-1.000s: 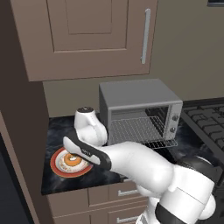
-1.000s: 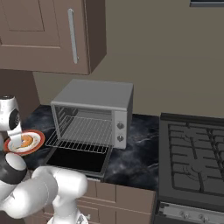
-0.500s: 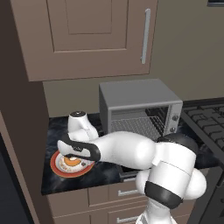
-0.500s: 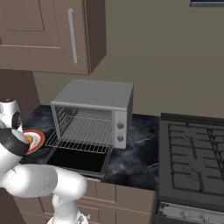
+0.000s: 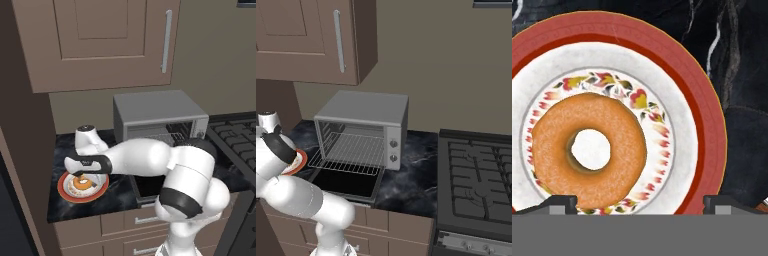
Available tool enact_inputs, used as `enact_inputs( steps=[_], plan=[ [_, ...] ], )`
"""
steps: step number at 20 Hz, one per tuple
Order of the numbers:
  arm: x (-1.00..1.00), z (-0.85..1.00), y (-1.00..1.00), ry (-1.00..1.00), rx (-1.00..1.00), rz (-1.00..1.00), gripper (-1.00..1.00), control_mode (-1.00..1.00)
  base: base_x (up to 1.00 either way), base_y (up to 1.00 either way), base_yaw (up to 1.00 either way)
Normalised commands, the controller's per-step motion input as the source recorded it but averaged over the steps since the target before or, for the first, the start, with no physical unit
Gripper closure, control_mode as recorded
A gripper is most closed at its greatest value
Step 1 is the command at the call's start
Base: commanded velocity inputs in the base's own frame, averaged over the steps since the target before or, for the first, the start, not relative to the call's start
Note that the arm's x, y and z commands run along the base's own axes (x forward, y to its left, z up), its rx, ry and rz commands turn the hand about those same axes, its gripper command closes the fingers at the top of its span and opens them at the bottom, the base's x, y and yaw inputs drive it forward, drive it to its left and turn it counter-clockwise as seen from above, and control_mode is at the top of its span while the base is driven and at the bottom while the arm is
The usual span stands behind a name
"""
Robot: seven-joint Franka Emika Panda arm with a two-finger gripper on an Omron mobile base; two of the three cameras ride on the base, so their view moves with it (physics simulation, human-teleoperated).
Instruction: Pick up the bagel from the plate, place it on the toaster oven rack, close the door, and set the timer.
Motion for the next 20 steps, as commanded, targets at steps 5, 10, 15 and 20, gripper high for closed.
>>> enact_inputs(
  steps=[5, 10, 15, 20],
  plan=[
    [0.0, -0.1, 0.0, 0.0, -0.01, 0.0, -1.0, -1.0, 0.0, 0.0, 0.0],
    [0.0, -0.06, -0.03, 0.0, 0.0, 0.0, -1.0, -1.0, 0.0, 0.0, 0.0],
    [0.0, -0.01, -0.1, 0.0, 0.0, 0.0, -1.0, -1.0, 0.0, 0.0, 0.0],
    [0.0, -0.01, -0.13, 0.0, 0.0, 0.0, -1.0, -1.0, 0.0, 0.0, 0.0]
  ],
)
